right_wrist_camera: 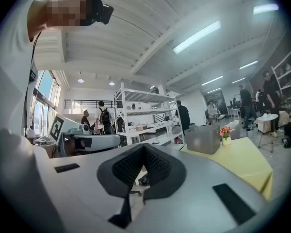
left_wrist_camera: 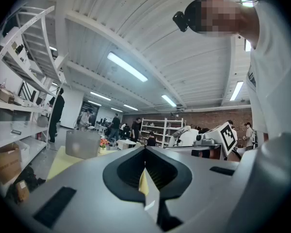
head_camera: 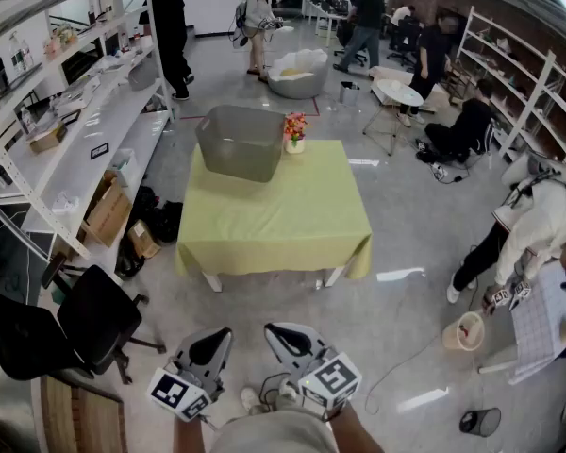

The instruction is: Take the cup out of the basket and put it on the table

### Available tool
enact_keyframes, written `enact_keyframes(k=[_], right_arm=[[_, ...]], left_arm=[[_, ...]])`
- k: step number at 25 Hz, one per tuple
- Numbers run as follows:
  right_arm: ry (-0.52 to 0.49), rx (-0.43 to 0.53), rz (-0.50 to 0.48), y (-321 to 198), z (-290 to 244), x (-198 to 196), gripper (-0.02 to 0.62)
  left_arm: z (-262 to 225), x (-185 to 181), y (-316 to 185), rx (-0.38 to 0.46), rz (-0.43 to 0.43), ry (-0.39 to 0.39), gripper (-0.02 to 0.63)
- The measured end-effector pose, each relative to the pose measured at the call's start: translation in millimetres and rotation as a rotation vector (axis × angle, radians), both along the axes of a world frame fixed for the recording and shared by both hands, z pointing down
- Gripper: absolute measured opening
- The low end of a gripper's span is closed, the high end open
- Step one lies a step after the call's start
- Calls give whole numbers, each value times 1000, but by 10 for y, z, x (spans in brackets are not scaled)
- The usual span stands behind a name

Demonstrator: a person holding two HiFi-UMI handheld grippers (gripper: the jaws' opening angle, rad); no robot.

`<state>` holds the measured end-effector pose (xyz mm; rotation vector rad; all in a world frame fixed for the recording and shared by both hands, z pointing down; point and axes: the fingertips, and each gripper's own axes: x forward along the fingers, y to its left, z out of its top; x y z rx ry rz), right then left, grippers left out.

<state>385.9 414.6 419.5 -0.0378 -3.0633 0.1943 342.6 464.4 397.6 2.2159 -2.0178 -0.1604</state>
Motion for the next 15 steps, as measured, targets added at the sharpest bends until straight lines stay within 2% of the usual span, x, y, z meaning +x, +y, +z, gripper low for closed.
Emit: enact_keyframes(k=[15], right_arm=[[-11,-8,-12,-259,-77,-14,5]], left_arm=[[-23,25,-298,-6,-23,3,9]])
